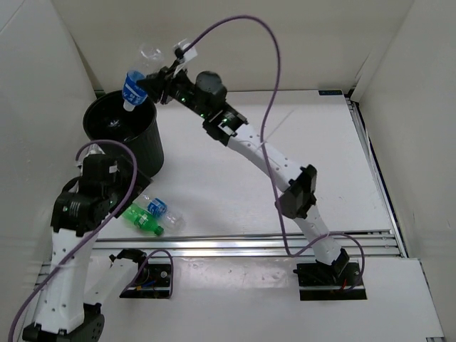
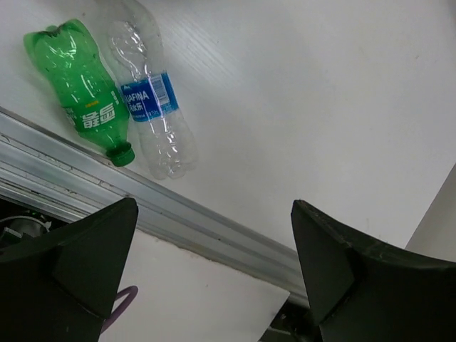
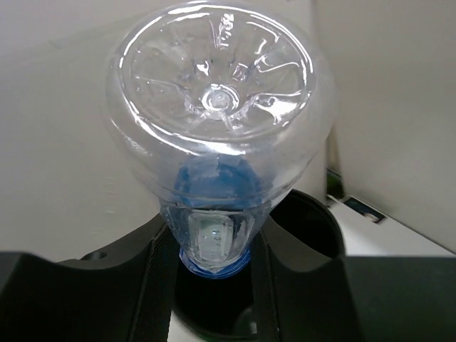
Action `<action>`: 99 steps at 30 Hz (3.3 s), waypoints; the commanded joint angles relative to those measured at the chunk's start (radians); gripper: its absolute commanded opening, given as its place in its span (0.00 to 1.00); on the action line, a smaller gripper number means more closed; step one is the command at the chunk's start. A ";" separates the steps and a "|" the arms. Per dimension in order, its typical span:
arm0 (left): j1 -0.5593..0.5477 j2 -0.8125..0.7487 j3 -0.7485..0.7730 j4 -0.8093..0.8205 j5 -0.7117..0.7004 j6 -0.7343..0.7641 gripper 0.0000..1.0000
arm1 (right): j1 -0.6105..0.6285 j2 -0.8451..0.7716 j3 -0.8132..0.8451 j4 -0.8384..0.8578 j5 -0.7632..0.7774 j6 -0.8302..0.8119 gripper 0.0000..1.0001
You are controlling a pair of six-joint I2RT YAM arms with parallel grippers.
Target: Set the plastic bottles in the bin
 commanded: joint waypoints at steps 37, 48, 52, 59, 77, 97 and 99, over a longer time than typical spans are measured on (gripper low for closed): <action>0.036 -0.057 -0.633 0.314 -0.249 -0.339 1.00 | 0.415 -0.602 -0.152 -0.598 0.803 -0.515 1.00; 0.108 0.004 -0.828 0.474 -0.218 -0.339 1.00 | 0.490 -0.582 -0.120 -0.580 0.945 -0.710 1.00; 0.139 0.006 -0.853 0.483 -0.218 -0.339 0.73 | 0.490 -0.613 -0.146 -0.571 0.964 -0.719 1.00; 0.151 -0.169 -0.738 0.292 -0.215 -0.429 0.59 | 0.490 -0.622 -0.186 -0.571 0.975 -0.710 1.00; 0.151 0.112 0.215 0.386 -0.441 -0.040 0.67 | 0.481 -0.633 -0.265 -0.591 0.897 -0.612 1.00; 0.169 0.035 0.052 0.422 -0.161 -0.044 1.00 | 0.472 -0.662 -0.319 -0.719 1.029 -0.580 1.00; 0.169 -0.110 -0.194 0.405 -0.064 -0.107 1.00 | 0.472 -0.653 -0.328 -0.719 1.020 -0.579 1.00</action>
